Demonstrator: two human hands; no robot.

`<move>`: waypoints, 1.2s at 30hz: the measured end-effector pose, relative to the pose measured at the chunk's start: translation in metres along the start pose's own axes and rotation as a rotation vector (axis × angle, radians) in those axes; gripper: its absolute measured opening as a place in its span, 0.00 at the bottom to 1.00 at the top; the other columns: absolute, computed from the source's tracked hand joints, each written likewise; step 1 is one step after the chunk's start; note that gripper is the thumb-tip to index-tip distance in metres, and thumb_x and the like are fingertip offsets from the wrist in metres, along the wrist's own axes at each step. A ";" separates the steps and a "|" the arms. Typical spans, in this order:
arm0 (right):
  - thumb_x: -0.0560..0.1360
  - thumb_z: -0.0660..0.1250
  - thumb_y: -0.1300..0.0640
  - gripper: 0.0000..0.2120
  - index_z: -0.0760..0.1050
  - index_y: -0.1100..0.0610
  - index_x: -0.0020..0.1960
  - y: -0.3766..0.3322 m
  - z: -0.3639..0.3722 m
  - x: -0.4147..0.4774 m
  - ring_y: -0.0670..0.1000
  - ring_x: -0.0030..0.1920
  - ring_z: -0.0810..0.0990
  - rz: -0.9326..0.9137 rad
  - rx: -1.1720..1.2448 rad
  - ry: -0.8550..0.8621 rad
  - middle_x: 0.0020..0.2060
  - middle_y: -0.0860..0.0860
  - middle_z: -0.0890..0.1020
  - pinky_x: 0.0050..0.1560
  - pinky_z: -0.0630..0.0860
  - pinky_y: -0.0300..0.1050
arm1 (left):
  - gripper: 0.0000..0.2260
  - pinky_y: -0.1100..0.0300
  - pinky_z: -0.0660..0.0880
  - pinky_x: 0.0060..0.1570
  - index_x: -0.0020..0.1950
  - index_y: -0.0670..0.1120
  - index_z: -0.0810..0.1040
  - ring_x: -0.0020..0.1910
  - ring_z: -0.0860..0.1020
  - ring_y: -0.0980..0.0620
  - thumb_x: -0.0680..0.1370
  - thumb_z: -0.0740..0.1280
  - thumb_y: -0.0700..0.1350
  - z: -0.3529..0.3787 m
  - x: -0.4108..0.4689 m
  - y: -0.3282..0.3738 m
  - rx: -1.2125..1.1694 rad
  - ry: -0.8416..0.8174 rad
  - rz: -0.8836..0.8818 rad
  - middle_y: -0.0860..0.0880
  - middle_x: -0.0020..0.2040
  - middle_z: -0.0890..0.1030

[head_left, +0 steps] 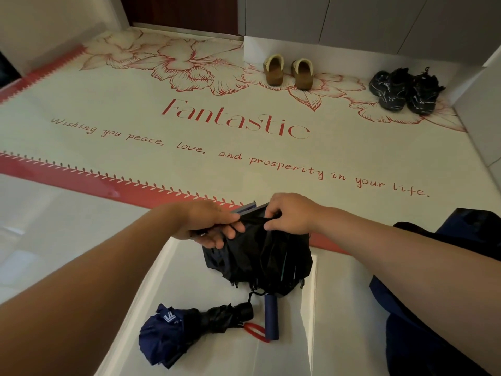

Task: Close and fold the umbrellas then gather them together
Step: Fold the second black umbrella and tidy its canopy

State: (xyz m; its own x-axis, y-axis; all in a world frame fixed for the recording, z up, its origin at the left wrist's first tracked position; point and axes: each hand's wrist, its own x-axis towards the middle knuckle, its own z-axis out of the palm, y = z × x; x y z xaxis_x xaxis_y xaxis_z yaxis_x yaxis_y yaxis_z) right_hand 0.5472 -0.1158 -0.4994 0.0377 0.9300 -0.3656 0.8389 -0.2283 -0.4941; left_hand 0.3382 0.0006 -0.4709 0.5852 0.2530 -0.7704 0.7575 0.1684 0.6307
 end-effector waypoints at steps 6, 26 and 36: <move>0.77 0.70 0.53 0.08 0.80 0.50 0.39 0.008 -0.010 0.003 0.43 0.38 0.80 0.170 0.027 -0.099 0.38 0.47 0.86 0.46 0.74 0.43 | 0.11 0.61 0.80 0.41 0.59 0.38 0.82 0.37 0.78 0.52 0.82 0.62 0.40 -0.014 -0.008 -0.019 -0.055 -0.017 -0.097 0.44 0.42 0.77; 0.77 0.71 0.59 0.06 0.85 0.56 0.53 0.012 -0.002 0.010 0.42 0.41 0.78 0.091 0.115 -0.025 0.40 0.41 0.81 0.39 0.69 0.32 | 0.22 0.48 0.69 0.68 0.69 0.52 0.76 0.67 0.72 0.44 0.76 0.61 0.40 0.028 0.030 0.006 0.866 0.421 0.231 0.48 0.67 0.76; 0.74 0.71 0.65 0.10 0.82 0.52 0.50 0.018 -0.005 0.001 0.46 0.36 0.80 0.111 0.248 -0.029 0.41 0.47 0.83 0.42 0.79 0.38 | 0.06 0.60 0.80 0.40 0.45 0.44 0.79 0.34 0.81 0.51 0.80 0.66 0.42 0.051 0.057 0.019 0.284 0.342 0.285 0.47 0.37 0.81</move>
State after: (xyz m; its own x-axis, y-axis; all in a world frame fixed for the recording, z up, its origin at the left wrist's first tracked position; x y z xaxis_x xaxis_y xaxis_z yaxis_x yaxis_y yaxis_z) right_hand 0.5656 -0.1177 -0.5046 0.1039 0.8876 -0.4488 0.6717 -0.3954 -0.6265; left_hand 0.4006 -0.0304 -0.5078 0.6872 0.5556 -0.4681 0.6587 -0.2046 0.7241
